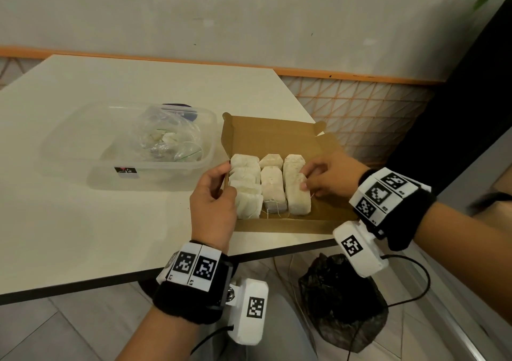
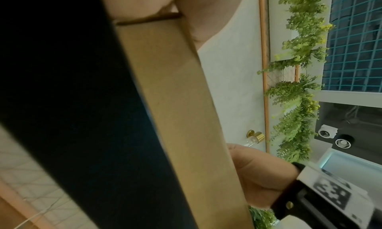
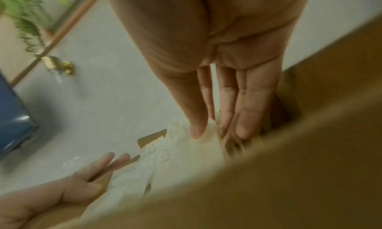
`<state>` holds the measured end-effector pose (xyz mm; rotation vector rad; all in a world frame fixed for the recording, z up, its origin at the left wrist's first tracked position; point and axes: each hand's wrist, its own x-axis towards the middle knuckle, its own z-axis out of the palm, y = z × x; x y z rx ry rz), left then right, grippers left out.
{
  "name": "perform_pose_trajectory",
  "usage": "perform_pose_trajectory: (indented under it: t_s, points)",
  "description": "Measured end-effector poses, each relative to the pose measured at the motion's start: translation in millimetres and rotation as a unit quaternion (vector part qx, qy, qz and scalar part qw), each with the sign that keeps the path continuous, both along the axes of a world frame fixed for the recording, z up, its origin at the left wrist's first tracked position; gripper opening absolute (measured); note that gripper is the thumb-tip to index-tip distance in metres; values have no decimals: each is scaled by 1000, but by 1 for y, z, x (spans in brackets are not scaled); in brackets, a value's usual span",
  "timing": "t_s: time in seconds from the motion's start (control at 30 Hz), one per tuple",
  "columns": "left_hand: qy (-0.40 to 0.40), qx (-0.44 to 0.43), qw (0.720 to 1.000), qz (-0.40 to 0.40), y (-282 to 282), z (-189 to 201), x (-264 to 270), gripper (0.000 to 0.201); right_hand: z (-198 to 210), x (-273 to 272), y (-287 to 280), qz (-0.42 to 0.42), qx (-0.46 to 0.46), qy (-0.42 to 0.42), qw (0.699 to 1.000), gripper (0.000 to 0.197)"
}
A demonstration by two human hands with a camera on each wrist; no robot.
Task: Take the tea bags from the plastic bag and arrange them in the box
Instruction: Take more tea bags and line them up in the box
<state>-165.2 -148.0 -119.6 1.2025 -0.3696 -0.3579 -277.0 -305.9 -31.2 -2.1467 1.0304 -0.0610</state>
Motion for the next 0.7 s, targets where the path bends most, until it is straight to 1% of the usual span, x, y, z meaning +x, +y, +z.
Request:
perform_pose_trajectory:
  t_s: [0.03, 0.1, 0.13, 0.17, 0.23, 0.3, 0.37, 0.47, 0.57, 0.63, 0.7]
  points:
    - [1, -2, 1000, 0, 0, 0, 0, 44, 5, -3, 2, 8, -61, 6, 998, 27]
    - [2, -5, 1000, 0, 0, -1, 0, 44, 14, -13, 10, 18, -172, -12, 985, 21]
    - [4, -6, 1000, -1, -1, -2, 0, 43, 15, -19, 17, 33, -203, -21, 978, 17]
    - [6, -8, 1000, -1, -1, -2, 0, 43, 14, -26, 24, 58, -213, -22, 975, 13]
    - [8, -11, 1000, -1, -1, -3, 0, 42, 3, -35, 37, 118, -188, -12, 975, 9]
    - [8, -14, 1000, 1, -2, -3, 0, 42, -13, -38, 43, 156, -159, 5, 975, 14]
    - [9, -17, 1000, 2, -1, -3, 0, 43, -22, -35, 42, 152, -164, 10, 975, 19]
    - [12, -18, 1000, -1, 0, -2, 0, 44, -16, -26, 39, 141, -181, 1, 973, 19]
    - [9, -17, 1000, 3, 0, -2, -1, 44, -11, -20, 43, 185, -181, 14, 966, 19]
    - [11, -14, 1000, 4, 0, -3, 0, 44, -16, -16, 49, 213, -166, 48, 962, 23]
    - [12, -12, 1000, 3, 0, -3, 0, 43, -22, -13, 52, 218, -152, 71, 962, 29]
